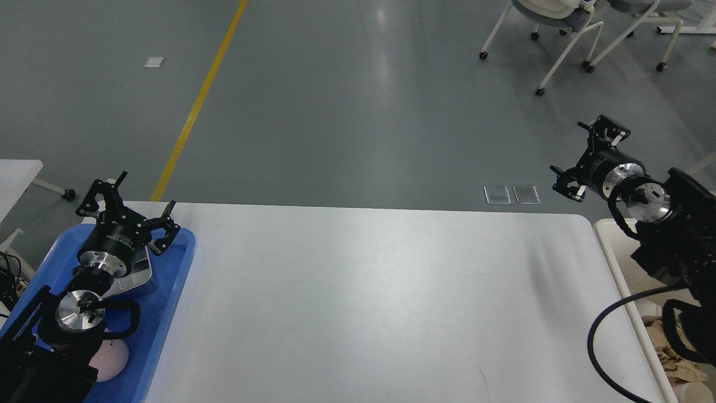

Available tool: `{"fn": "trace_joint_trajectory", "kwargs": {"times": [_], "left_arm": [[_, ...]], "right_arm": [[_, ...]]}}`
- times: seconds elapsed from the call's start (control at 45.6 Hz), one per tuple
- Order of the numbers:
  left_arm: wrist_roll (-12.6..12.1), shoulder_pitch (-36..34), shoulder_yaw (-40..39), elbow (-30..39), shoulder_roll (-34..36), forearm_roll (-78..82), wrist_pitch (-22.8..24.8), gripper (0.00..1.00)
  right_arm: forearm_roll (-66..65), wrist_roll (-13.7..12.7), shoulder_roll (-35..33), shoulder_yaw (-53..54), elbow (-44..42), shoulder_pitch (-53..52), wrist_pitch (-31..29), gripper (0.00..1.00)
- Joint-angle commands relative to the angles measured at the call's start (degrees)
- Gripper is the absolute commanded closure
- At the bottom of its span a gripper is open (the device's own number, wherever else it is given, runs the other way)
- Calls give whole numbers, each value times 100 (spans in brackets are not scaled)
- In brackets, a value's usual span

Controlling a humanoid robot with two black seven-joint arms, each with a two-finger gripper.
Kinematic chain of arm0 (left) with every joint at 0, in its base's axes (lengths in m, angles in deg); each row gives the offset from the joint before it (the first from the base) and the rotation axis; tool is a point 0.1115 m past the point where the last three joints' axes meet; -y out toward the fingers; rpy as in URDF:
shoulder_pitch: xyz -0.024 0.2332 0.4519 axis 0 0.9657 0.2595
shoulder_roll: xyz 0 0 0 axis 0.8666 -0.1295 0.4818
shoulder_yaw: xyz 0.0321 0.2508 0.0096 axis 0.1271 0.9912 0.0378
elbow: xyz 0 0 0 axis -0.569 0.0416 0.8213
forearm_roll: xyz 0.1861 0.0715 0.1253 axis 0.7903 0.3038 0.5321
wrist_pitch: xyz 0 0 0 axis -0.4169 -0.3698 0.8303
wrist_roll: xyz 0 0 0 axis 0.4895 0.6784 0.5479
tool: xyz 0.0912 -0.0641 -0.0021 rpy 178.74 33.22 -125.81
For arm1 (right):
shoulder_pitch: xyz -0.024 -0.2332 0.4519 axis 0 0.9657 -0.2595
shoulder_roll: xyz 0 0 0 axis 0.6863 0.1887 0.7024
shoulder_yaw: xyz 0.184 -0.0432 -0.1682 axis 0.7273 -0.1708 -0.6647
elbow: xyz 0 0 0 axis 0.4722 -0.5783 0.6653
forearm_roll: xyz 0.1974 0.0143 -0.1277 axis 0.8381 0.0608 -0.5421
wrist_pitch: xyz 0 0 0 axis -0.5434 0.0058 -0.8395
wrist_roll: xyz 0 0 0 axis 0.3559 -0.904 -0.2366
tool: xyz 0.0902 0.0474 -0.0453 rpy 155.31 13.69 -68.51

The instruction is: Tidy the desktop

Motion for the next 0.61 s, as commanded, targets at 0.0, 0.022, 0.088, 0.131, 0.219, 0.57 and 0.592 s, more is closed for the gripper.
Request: {"fn": "trace_joint_trajectory", "kwargs": {"times": [0.0, 0.022, 0.088, 0.131, 0.219, 0.57, 0.592], "left_arm": [[0, 185, -9, 288, -22, 0, -56, 3], [0, 211, -9, 323, -30, 0, -56, 3], [0, 299, -9, 489, -31, 0, -65, 3], [9, 404, -18, 604, -22, 0, -74, 3], [0, 589, -71, 841, -13, 0, -82, 3], [9, 1231, -484, 1404, 5, -9, -56, 3], [9, 1240, -510, 1404, 5, -9, -56, 3]], "right_arm": [[150, 661, 183, 858, 443, 430, -88, 0], [150, 688, 184, 999, 601, 535, -123, 0], [141, 697, 192, 1369, 1549, 1159, -141, 0], [141, 697, 157, 1474, 2330, 1641, -132, 0], [132, 732, 96, 1720, 3536, 2416, -132, 0], [-113, 758, 34, 3161, 5762, 4851, -211, 0], [-114, 758, 34, 3249, 5762, 4921, -237, 0]]}}
